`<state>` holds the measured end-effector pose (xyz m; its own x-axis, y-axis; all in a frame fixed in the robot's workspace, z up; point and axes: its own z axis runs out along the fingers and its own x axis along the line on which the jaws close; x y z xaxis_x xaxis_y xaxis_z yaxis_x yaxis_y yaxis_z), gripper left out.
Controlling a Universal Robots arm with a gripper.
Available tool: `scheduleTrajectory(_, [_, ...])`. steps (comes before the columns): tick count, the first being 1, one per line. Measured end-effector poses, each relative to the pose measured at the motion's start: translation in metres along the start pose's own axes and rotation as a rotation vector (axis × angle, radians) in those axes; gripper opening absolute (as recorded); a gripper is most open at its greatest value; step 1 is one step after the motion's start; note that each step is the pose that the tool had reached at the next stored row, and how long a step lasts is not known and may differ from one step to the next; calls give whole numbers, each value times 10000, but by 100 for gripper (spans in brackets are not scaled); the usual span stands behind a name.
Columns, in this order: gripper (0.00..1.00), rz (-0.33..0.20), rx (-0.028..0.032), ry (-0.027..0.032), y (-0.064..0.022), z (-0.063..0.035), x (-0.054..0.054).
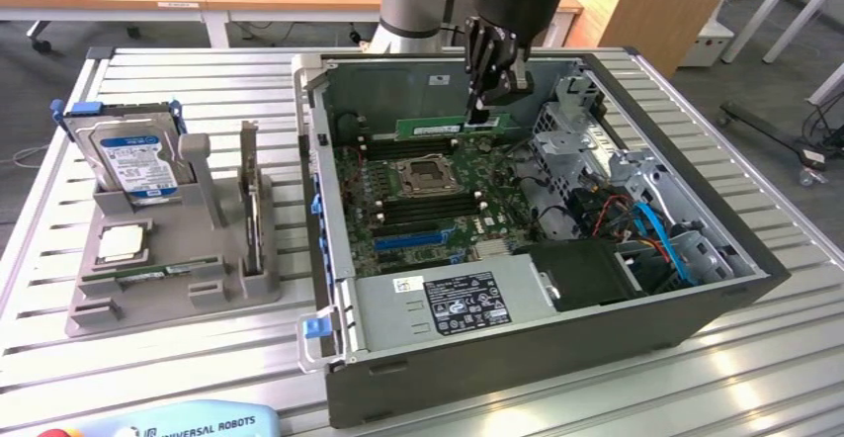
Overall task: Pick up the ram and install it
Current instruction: 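Insert the ram into the slot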
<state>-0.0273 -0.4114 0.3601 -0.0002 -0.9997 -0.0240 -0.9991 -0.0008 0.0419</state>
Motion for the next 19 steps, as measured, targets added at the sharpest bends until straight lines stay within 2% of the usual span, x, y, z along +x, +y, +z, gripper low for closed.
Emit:
scheduleTrajectory(7, [12,0,0,-1,-1,22,1])
scheduleTrajectory(19, [12,0,0,3,-7,176,4])
